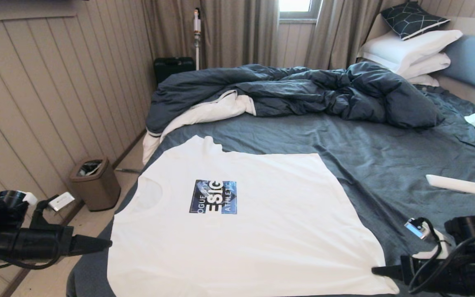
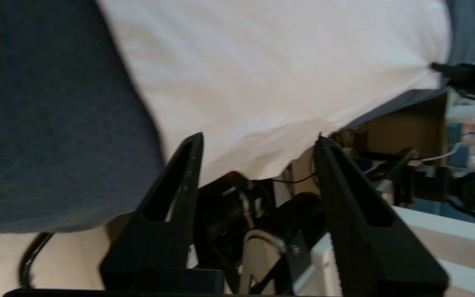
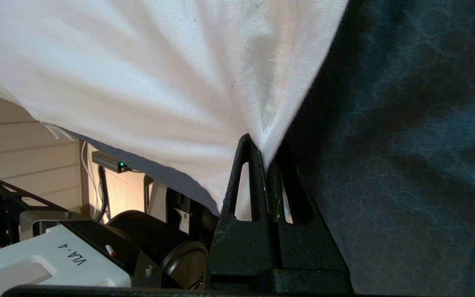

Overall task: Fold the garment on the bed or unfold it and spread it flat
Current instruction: Fold the white T-shirt

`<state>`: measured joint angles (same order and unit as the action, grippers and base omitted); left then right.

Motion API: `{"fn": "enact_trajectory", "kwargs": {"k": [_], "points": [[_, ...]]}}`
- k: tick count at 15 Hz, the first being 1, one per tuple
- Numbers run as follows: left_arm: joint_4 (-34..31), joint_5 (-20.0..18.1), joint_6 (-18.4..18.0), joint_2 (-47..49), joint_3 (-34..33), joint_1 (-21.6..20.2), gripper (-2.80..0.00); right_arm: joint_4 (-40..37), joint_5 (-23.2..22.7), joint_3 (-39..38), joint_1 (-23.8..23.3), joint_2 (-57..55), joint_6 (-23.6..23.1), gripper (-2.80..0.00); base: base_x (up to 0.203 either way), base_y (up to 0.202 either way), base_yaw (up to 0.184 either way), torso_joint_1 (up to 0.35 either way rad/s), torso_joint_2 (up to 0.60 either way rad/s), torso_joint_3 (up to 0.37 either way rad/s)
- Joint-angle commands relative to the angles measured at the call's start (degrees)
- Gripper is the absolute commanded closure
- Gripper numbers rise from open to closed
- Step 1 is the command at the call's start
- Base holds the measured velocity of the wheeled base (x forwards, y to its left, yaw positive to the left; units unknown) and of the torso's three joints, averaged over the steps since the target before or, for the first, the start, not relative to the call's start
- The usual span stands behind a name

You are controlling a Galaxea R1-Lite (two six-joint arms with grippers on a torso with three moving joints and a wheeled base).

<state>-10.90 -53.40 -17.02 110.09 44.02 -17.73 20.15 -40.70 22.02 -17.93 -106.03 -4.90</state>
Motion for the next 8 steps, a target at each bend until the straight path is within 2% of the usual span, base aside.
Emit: {"fn": "enact_trajectory", "kwargs": {"k": [1,4,8], "points": [[2.0,1.2,-0.6,3.1,-0.2,-0.2,-2.80,0.2,-0.3,0.0,0.0,0.1,-0.1,0.00,0.000,0.000,0.000,0.000,0.00,0.000],[5.9,2.9,-0.6,4.8,-1.6,0.0,-2.80,0.2,-0.4,0.1,0.0,-0.1,-0.1,0.00,0.000,0.000,0.000,0.000,0.00,0.000],[6.1,3.4,-0.6,5.4,-0.9,0.4,-2.80,0.8,-0.4,0.0,0.1,0.0,-0.1,0.00,0.000,0.000,0.000,0.000,0.00,0.000]]}}
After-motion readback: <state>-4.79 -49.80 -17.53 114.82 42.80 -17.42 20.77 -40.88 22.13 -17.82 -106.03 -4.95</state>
